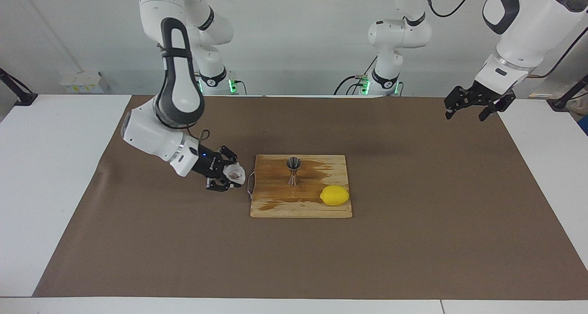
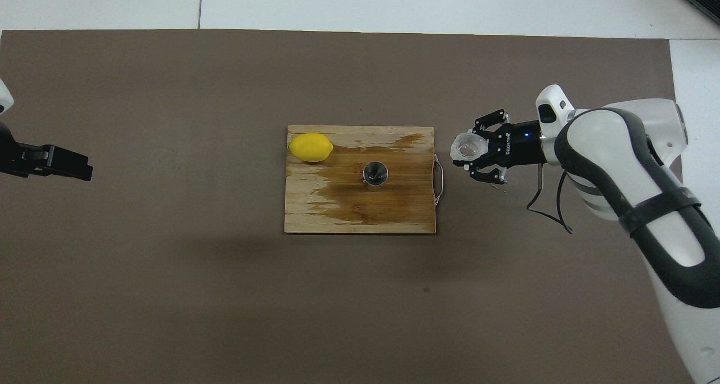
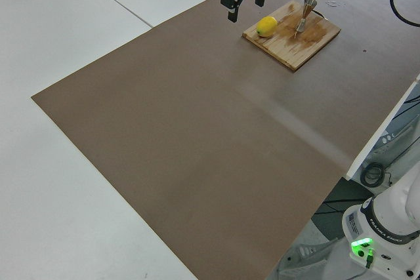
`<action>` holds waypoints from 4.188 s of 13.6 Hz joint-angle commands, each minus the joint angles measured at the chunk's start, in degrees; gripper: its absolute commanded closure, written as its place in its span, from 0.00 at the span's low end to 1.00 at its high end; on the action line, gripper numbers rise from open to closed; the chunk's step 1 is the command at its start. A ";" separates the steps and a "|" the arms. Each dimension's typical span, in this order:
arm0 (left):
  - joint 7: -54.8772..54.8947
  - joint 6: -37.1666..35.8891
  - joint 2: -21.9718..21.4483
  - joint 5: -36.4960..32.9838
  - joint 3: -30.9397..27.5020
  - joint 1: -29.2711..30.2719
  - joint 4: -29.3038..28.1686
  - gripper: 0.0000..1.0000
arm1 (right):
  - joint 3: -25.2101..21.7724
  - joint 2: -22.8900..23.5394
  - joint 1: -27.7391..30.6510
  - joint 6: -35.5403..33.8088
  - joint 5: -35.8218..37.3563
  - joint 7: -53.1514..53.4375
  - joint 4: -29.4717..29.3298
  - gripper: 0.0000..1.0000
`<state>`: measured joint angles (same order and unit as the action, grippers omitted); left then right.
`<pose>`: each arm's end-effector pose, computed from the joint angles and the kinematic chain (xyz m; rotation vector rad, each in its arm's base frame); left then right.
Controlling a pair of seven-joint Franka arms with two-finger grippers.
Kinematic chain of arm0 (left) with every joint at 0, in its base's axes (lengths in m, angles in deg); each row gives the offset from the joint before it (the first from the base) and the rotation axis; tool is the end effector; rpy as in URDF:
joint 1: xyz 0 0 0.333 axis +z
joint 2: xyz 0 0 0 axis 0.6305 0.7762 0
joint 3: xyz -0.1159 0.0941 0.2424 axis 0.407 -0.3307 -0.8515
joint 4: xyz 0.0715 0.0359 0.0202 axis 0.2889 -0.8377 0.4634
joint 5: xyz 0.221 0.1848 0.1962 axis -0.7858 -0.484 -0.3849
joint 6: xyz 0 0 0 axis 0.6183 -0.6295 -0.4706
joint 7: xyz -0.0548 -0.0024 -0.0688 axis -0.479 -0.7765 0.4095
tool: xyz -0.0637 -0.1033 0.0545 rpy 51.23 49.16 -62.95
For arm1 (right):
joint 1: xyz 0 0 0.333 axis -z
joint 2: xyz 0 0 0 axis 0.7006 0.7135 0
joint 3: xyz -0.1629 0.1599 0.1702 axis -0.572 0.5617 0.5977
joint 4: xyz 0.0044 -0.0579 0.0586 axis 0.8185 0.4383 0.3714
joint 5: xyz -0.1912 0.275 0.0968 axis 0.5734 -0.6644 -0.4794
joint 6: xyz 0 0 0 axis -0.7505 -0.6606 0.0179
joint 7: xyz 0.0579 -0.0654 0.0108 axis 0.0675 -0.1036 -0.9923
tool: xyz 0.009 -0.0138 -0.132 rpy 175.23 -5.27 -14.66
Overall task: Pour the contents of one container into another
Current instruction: 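Carry the white cup with the right gripper above the metal cup, then tilt the white cup over the metal cup with the right gripper, then carry the white cup back beside the board with the right gripper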
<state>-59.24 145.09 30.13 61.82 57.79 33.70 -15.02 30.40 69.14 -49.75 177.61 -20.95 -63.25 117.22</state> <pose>0.5010 -0.0114 0.5429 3.1141 -0.1857 -0.0608 0.5694 0.1260 0.3462 -1.9985 -1.6082 -0.6328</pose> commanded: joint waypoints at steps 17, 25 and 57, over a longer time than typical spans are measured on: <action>2.56 -0.08 -2.19 -0.94 3.69 2.84 -2.55 0.00 | 0.01 -1.35 -21.00 -2.53 56.72 27.25 -8.39 0.98; 2.56 -0.08 -2.19 -0.94 3.68 2.93 -2.55 0.00 | 0.10 -1.52 -24.42 -2.70 64.12 32.17 -9.01 0.98; 2.56 -0.08 -2.19 -0.94 3.77 2.93 -2.55 0.00 | 0.45 -3.19 -16.54 7.49 39.11 21.22 -5.58 0.99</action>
<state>-57.00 144.59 29.31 61.82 60.83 35.82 -16.20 30.20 67.96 -68.85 183.85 23.48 -37.60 109.40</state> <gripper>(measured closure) 0.000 0.524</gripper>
